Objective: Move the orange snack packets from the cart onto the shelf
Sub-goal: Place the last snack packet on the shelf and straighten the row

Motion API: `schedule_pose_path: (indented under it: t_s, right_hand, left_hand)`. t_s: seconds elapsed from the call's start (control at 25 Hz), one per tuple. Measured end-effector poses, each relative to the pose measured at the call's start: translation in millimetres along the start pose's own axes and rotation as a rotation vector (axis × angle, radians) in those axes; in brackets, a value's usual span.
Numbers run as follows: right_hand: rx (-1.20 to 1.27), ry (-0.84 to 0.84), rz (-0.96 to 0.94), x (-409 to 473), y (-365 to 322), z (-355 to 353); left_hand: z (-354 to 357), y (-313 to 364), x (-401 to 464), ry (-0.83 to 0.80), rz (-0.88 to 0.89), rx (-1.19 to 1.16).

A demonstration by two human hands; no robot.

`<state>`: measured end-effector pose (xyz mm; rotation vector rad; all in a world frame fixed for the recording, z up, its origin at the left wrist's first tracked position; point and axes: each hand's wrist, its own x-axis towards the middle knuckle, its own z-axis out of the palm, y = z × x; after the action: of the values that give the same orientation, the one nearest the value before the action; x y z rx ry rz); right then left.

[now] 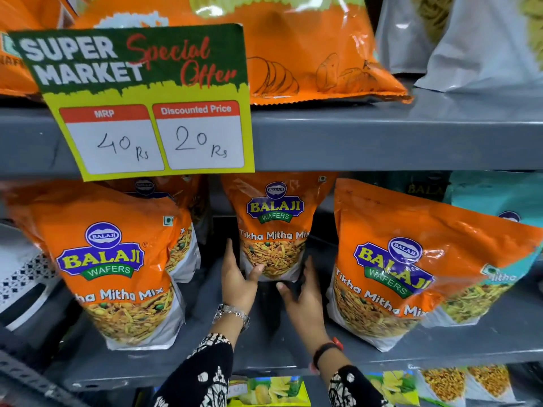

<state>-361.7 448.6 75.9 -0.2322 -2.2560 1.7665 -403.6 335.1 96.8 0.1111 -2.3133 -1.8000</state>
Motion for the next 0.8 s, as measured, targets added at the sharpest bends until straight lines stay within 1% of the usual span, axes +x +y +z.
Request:
schedule_pose_path:
  t_s: [0.08, 0.12, 0.16, 0.2, 0.28, 0.32, 0.4, 0.44, 0.48, 0.56, 0.6, 0.64, 0.72, 0.8]
  right_hand:
    - [-0.067, -0.015, -0.116, -28, 1, -14]
    - [-0.111, -0.022, -0.192, -45, 0, -25]
    - [-0.175, -0.006, -0.269, -59, 0, -37]
    - [-0.240, 0.040, -0.331, -73, 0, -51]
    - [-0.291, 0.228, -0.407, -95, -3, -85]
    - [-0.279, 0.324, -0.413, -99, -6, -103]
    - [-0.253, 0.462, -0.326, -97, -9, -133]
    - [-0.251, 0.461, -0.239, -94, -9, -146]
    - [-0.250, 0.404, -0.157, -89, -7, -157]
    - [-0.213, 0.217, -0.065, -81, -5, -166]
    - [-0.185, 0.148, -0.067, -79, -6, -165]
    - [-0.157, 0.118, -0.085, -77, -6, -163]
    - [-0.088, 0.131, -0.111, -74, -5, -156]
    - [-0.039, 0.098, -0.105, -71, -7, -148]
  left_hand:
    - [-3, 3, -21, 0.078, 0.083, 0.013]
    - [-2, 7, -34, 0.082, 0.144, 0.028]
    - [1, 11, -45, 0.049, 0.192, 0.040]
    - [5, 17, -54, -0.029, 0.211, 0.043]
    - [20, 34, -69, -0.263, 0.189, 0.027]
    - [30, 43, -74, -0.375, 0.168, 0.024]
    - [50, 56, -77, -0.532, 0.121, 0.044]
    - [58, 61, -78, -0.586, 0.095, 0.037]
    - [66, 66, -80, -0.632, 0.084, 0.015]
    - [76, 69, -85, -0.645, 0.063, -0.031]
    - [78, 69, -87, -0.611, 0.046, -0.043]
    - [78, 68, -88, -0.568, 0.042, -0.045]
    - [72, 64, -89, -0.499, 0.071, -0.037]
    - [59, 60, -92, -0.414, 0.076, -0.025]
